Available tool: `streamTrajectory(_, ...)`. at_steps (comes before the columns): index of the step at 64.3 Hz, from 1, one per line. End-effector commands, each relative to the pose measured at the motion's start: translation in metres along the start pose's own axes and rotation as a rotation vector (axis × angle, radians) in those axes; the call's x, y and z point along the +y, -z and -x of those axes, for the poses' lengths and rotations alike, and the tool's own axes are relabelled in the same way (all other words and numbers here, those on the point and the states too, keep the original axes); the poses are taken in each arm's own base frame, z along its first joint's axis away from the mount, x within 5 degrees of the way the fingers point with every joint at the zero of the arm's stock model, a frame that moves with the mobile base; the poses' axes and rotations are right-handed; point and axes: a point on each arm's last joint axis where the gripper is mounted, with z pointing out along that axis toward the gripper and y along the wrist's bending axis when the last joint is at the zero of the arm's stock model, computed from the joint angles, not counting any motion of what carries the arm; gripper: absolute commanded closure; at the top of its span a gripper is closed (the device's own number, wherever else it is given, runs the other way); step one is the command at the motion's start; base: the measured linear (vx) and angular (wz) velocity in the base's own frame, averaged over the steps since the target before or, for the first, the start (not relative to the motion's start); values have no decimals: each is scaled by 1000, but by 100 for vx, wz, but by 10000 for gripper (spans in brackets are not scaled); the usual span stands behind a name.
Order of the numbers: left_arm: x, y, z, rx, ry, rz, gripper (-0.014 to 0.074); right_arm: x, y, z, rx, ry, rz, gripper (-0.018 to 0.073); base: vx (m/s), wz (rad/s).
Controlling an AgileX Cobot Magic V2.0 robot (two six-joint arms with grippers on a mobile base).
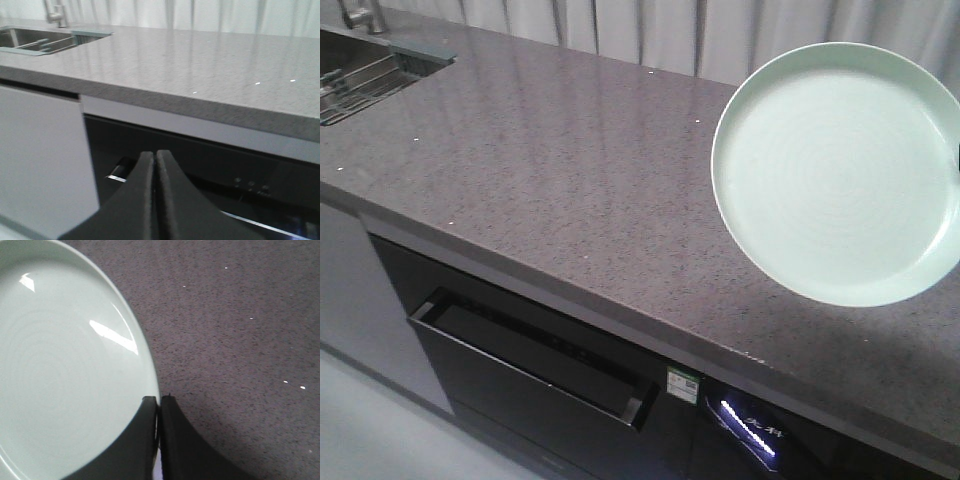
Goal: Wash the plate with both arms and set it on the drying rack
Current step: 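Drive the base away from the counter holding the plate in the right gripper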
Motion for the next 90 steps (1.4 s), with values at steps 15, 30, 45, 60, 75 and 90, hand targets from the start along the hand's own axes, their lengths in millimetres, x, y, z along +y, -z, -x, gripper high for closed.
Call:
streamTrajectory(15,-1,0,1,-69,7,-20,603,7,9,9,-89,10,2,567,-12,50)
streamTrajectory(30,-1,0,1,-69,7,-20,603,7,9,9,-89,10,2,566,-11,52)
streamTrajectory(45,-1,0,1,-69,7,-20,603,7,9,9,-89,10,2,566,-10,51)
streamTrajectory(60,-1,0,1,-69,7,-20,603,7,9,9,-89,10,2,566,-9,51)
streamTrajectory(75,-1,0,1,-69,7,-20,603,7,9,9,-89,10,1,566,-8,45)
streamTrajectory(90,-1,0,1,-69,7,-20,603,7,9,9,-88,10,2,566,-5,38)
